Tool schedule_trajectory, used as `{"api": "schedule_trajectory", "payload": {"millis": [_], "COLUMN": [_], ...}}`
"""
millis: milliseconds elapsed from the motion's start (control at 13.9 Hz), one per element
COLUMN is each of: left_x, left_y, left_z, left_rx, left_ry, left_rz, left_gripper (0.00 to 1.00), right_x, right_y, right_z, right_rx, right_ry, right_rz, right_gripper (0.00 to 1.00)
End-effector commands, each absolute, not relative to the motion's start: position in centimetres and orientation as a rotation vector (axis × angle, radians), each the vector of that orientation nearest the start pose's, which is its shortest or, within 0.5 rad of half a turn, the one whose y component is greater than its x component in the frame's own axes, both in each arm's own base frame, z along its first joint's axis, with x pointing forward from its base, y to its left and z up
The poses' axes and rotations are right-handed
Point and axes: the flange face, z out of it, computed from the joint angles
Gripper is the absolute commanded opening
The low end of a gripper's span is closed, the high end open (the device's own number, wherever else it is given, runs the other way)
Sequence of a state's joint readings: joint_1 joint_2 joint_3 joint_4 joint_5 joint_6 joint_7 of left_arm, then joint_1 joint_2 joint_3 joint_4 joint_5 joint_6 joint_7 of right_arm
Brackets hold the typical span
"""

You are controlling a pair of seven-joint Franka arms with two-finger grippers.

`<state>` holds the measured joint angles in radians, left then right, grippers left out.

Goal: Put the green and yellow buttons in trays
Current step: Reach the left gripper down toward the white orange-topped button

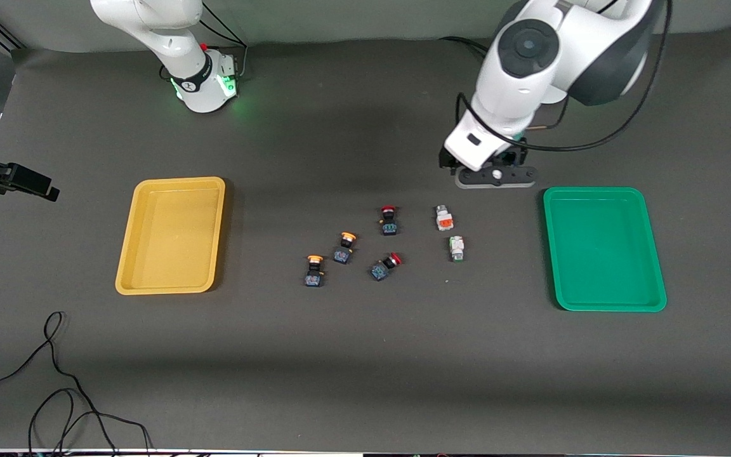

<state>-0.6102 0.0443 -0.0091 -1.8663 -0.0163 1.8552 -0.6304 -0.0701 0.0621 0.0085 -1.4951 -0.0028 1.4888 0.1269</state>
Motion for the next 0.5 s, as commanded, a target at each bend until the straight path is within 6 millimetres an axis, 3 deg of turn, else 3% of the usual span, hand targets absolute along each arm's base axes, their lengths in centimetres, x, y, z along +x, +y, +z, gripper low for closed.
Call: {"api": "schedule_trajectory", "payload": {"millis": [0,432], "left_x": [45.2,44.4], "left_y": [-33.5,-32.9], "left_z": [45.7,38.0], "left_rx": [-3.133,-3.142], "left_ry": [-0.068,-0.077], "left_rz": [0.064,0.041], "left_gripper": [1.00,1.00], "right_x": [56.5,56.7], "right_y": [-3.2,-3.0], "right_z": [61.1,60.8], "right_rx": [-3.126,-3.122], "right_ry": [0.281,0.278], "right_rz": [0.152,0.161], "right_gripper": [1.00,1.00]}}
